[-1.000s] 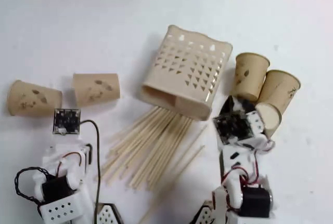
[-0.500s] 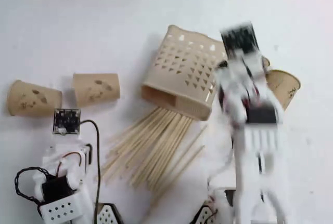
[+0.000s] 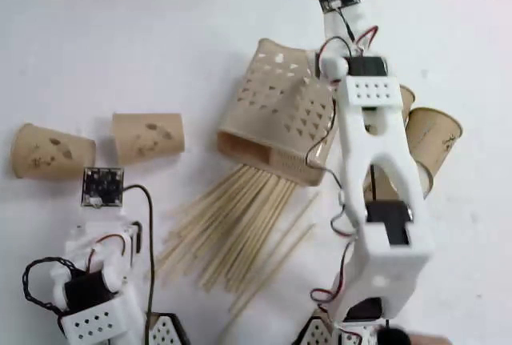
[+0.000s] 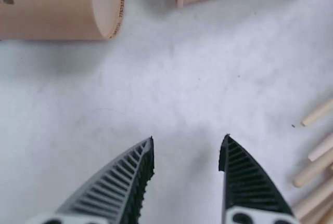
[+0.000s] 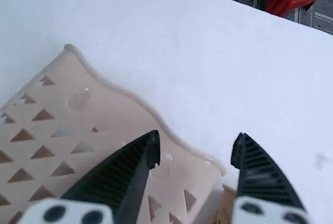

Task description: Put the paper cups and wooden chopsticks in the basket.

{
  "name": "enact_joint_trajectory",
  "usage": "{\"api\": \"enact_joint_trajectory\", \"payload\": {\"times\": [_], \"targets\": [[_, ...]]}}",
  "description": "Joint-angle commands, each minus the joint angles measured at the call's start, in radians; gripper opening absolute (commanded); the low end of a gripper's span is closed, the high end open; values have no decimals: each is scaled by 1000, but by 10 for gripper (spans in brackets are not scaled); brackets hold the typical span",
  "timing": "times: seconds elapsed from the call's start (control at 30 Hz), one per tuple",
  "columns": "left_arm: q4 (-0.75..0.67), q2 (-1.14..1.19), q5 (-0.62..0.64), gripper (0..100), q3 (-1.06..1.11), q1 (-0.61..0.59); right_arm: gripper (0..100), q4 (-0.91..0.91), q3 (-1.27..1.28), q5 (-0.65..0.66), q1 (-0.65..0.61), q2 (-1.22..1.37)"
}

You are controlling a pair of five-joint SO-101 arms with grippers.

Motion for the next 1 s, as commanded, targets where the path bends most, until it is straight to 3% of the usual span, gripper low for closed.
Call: {"api": "enact_joint_trajectory", "payload": {"times": [0.0, 0.3, 0.7, 0.97], "targets": [[6, -8, -6, 211, 0, -7, 227, -2, -258, -6, 10, 150], [6, -8, -6, 211, 0, -7, 226, 31, -608, 3, 12, 463], [6, -8, -6, 211, 0, -7, 226, 532, -856, 6, 2, 526], [6, -8, -6, 211, 0, -7, 226, 797, -931, 261, -59, 526]]}}
